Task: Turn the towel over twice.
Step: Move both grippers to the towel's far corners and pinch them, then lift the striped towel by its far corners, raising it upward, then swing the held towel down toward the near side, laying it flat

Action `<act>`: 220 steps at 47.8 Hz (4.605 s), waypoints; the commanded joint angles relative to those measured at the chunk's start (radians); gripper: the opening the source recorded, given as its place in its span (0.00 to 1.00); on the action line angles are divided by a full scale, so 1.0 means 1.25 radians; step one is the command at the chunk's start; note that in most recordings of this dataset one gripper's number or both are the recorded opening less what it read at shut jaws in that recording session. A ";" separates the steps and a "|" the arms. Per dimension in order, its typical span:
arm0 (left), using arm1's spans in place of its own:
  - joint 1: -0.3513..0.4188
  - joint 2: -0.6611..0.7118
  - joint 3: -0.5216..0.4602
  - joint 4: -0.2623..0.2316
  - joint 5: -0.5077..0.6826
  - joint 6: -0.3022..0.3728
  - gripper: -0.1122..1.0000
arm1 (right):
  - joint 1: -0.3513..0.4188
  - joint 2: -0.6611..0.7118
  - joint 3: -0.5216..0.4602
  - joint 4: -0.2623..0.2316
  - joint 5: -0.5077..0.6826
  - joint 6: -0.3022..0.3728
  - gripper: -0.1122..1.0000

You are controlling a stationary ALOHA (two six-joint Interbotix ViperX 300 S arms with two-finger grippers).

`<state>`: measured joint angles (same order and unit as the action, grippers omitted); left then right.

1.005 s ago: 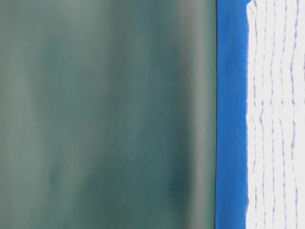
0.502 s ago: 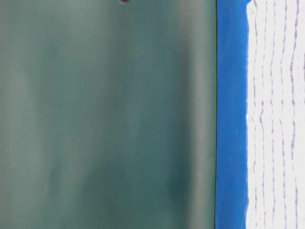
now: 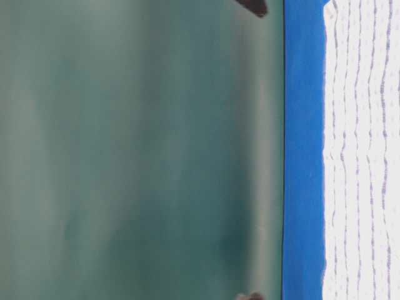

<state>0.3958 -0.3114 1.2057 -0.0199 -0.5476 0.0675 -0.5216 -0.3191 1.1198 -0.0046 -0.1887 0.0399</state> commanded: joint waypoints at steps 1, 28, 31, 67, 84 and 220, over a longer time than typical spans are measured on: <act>0.017 0.055 -0.022 -0.002 -0.032 0.000 0.90 | -0.013 0.040 -0.018 -0.002 -0.022 -0.001 0.65; 0.090 0.291 -0.056 -0.004 -0.085 -0.002 0.87 | -0.039 0.256 -0.055 -0.002 -0.093 -0.006 0.64; 0.094 0.293 -0.056 -0.006 -0.083 -0.002 0.84 | -0.039 0.258 -0.055 -0.004 -0.094 -0.007 0.61; 0.102 0.260 -0.085 -0.012 -0.042 -0.002 0.13 | -0.069 0.237 -0.083 -0.015 -0.082 -0.009 0.15; 0.137 0.113 -0.147 -0.011 0.021 0.015 0.13 | -0.162 0.124 -0.136 -0.017 0.004 -0.066 0.15; -0.450 -0.061 -0.066 -0.006 0.265 -0.031 0.13 | 0.561 -0.076 -0.091 0.005 0.279 0.231 0.15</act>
<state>-0.1549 -0.4065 1.1351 -0.0276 -0.1917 0.0276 0.1687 -0.4188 1.0170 -0.0015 0.1687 0.3221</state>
